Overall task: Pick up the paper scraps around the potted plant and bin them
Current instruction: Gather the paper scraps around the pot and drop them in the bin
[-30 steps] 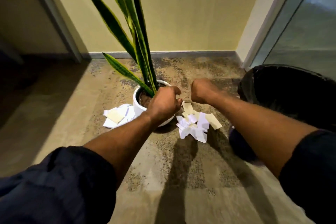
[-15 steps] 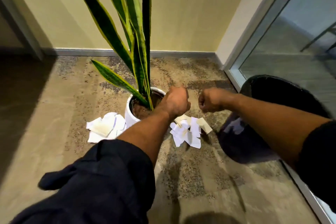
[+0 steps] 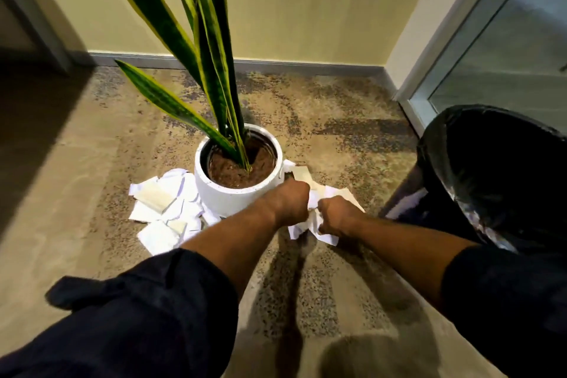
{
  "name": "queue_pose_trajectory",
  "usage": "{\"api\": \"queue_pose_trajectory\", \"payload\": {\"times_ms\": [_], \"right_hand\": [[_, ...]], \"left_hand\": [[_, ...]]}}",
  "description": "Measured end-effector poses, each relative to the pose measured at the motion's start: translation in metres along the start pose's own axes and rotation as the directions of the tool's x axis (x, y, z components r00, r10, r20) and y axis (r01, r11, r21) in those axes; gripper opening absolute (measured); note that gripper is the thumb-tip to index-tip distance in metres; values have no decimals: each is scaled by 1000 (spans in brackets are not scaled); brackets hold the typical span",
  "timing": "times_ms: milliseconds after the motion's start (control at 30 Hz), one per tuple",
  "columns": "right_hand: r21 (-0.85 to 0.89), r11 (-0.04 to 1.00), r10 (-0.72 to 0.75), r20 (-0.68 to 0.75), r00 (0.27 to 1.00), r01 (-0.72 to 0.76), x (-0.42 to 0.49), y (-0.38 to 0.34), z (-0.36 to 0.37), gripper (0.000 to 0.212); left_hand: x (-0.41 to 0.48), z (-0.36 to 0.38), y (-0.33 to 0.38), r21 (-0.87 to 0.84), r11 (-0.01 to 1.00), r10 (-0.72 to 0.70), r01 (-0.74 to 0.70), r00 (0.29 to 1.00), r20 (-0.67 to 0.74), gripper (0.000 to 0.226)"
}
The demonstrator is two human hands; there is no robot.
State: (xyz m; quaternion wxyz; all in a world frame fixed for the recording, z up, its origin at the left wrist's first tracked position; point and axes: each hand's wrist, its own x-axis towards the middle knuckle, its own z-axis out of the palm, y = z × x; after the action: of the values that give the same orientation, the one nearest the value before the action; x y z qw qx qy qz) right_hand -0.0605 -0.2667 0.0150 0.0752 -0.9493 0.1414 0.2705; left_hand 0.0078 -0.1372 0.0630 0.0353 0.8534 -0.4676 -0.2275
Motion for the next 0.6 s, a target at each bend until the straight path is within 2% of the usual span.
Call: {"api": "queue_pose_trajectory", "payload": {"times_ms": [167, 233, 300, 433, 500, 533, 600], "right_hand": [[102, 995, 9, -153, 988, 7, 8, 8, 27, 56], [160, 987, 23, -176, 984, 6, 11, 6, 31, 57], [189, 982, 4, -181, 983, 30, 15, 5, 34, 60], [145, 986, -61, -155, 986, 84, 25, 5, 32, 74], [76, 993, -79, -115, 990, 88, 30, 5, 29, 84], [45, 995, -79, -101, 992, 84, 32, 5, 29, 88], [-13, 996, -86, -86, 993, 86, 37, 7, 31, 93]], "left_hand": [[14, 19, -5, -208, 978, -34, 16, 996, -81, 37], [19, 30, -10, -275, 962, -19, -2, 997, -71, 39], [29, 44, -14, -259, 966, -26, 16, 999, -32, 52], [37, 73, -14, -50, 997, -55, 59, 995, 83, 86], [38, 82, -16, -109, 985, -122, 132, 988, 98, 104], [38, 86, -18, -127, 979, -148, 158, 986, 81, 109], [38, 93, -21, -106, 982, -160, 160, 987, 1, 101]]}}
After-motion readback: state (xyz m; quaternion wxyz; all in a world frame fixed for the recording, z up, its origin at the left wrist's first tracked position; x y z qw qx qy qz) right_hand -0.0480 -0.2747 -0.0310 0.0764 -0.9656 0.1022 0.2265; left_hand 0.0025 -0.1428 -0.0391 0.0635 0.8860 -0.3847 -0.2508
